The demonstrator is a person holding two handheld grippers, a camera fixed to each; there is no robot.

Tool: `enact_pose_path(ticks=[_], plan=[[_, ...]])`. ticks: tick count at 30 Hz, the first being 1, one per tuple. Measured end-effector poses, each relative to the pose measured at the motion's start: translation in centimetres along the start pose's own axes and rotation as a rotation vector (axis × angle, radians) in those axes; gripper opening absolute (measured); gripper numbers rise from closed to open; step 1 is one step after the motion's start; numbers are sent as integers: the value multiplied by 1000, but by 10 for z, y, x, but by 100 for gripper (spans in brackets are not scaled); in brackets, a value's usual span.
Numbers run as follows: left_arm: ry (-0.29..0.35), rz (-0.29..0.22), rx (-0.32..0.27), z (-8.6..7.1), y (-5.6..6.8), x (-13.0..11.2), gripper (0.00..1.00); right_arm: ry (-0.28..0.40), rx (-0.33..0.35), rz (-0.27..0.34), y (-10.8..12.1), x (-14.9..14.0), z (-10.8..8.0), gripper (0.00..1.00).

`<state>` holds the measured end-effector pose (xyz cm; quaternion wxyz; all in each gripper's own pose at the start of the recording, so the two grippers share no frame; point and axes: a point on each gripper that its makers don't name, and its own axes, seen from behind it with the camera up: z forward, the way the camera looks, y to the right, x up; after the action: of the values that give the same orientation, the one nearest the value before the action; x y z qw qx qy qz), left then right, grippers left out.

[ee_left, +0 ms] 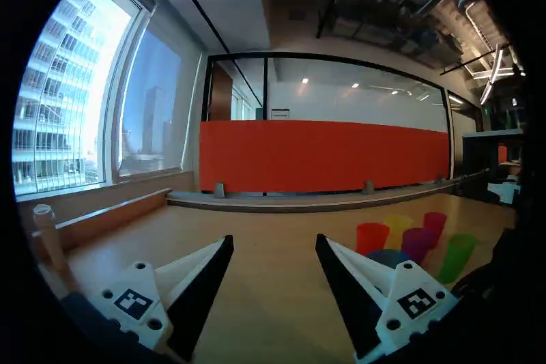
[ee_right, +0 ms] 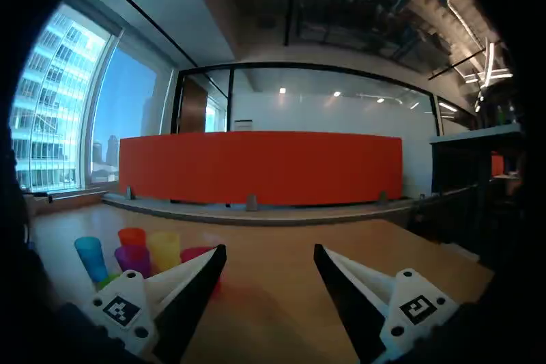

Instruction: Pour water

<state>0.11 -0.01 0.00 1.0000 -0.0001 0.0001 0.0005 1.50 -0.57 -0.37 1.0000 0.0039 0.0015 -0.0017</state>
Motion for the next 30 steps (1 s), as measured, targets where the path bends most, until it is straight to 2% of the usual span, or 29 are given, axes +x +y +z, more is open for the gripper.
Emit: enact_pose_path(ticks=[9,15,18,26,30], plan=[[-9,23,-23,2,2,32,89,-25,25,-29,-6,43,0,99],[-24,4,-47,9,4,59,89,-74,32,-34,-6,63,8,99],[-26,-3,-68,13,7,78,89,-79,47,-32,-10,77,10,99],[-20,24,-126,23,19,133,89,-75,68,-9,-14,117,18,99],[-16,13,-152,28,25,157,89,-69,82,-1,-16,135,21,99]])
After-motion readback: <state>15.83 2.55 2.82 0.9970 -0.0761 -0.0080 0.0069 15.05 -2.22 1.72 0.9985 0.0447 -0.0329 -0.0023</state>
